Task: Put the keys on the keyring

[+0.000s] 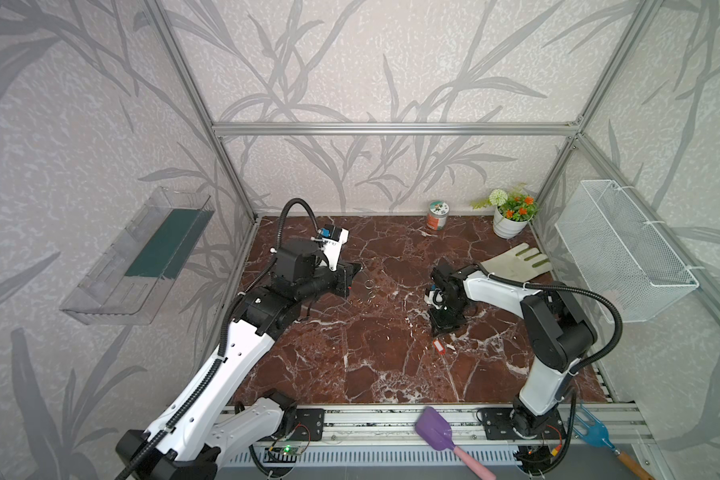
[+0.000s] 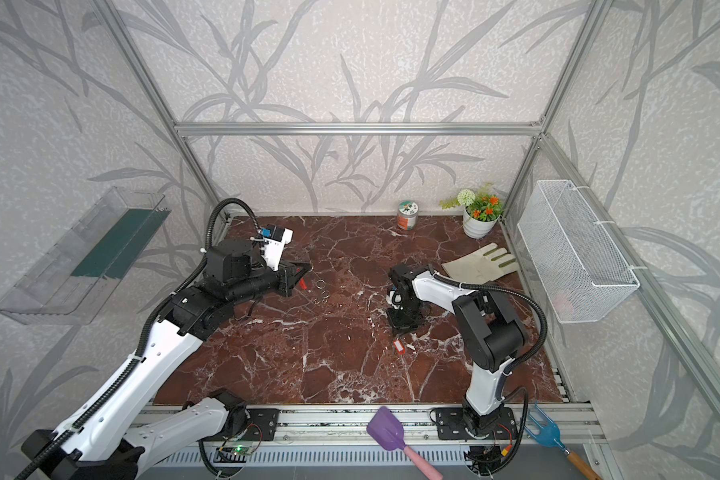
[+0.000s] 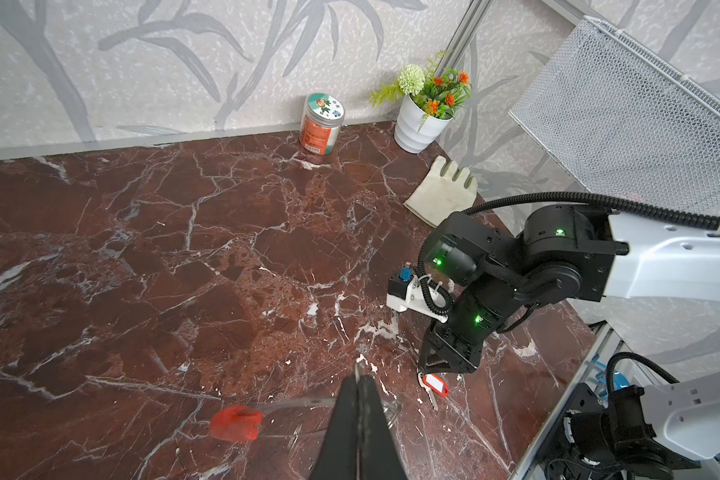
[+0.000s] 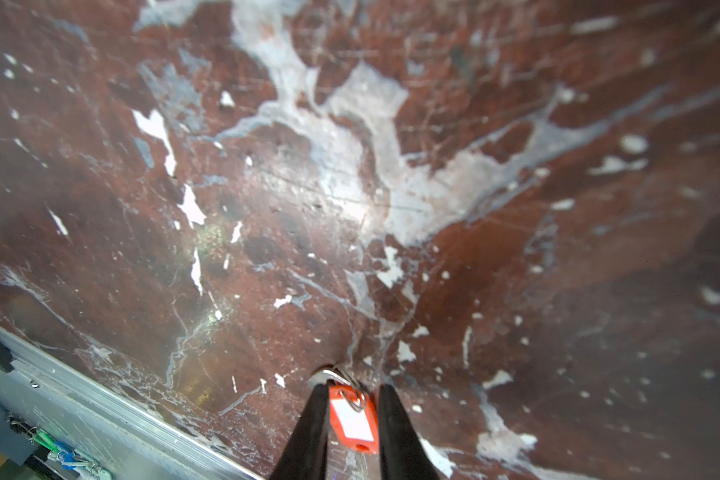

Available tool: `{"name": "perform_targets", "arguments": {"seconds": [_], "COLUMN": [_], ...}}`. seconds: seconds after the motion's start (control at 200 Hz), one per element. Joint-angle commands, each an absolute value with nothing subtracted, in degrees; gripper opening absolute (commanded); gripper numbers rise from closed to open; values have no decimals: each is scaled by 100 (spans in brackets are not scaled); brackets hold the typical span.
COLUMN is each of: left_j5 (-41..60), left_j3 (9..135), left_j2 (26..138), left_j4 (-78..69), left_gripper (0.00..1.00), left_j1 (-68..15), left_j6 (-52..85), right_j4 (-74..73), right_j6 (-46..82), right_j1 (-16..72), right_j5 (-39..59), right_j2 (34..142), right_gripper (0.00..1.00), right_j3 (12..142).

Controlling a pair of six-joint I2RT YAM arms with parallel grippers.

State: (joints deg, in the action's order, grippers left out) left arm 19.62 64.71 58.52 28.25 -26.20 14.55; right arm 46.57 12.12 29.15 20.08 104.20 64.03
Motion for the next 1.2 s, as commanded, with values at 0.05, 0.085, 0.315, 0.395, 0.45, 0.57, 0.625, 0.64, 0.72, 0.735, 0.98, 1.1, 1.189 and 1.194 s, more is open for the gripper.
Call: {"name": "perform_targets", "arguments": {"seconds": [0.05,0.085,0.315,0.395,0.45,0.57,0.625,0.64,0.72,0.735,0.98,1.1,1.189,1.194], "left_j5": [2004,2005,2025,2014,2020,2018,2021,2014,2028,2023,2019,2004,1998,1996], "left_j3": [6442,6442,6442,6435,6434,6434,6434,6434,6434,6434,6440,6464,6501,6503], "left_j2": [5781,5784,5803,5805,5809,5817,5826,5828,5838,5843,5861,5880,5910,5917], "left_j4": [2748,2755,2731,2733,2738,2725,2720,2716,2711,2708,2707,2699,2682,2681], "left_gripper": [0,0,0,0,0,0,0,0,0,0,0,0,0,0], "left_j1": [-2619,-2617,-2614,-2615,-2614,-2615,-2617,-2618,-2615,-2612,-2619,-2614,-2614,-2616], "left_j6": [1382,1373,1372,1364,1364,1361,1357,1356,1355,1354,1338,1327,1296,1294], "right_j4": [4783,4795,4816,4808,4816,4808,4791,4790,4790,4791,4823,4812,4790,4790], "right_j6": [1137,1138,1134,1135,1145,1145,1144,1143,1143,1148,1156,1162,1170,1169], "right_j1": [2900,2898,2900,2900,2900,2900,2900,2898,2900,2898,2900,2898,2899,2900], "right_j5": [2173,2180,2171,2198,2214,2266,2288,2290,2291,2288,2268,2245,2224,2224], "right_j2": [10537,10547,10608,10598,10591,10556,10539,10538,10538,10538,10422,10172,9932,9914], "right_gripper": [21,20,18,16,16,15,13,12,10,9,0,0,0,0], "right_j3": [6521,6529,6547,6548,6550,6553,6548,6548,6538,6539,6545,6522,6480,6479]}}
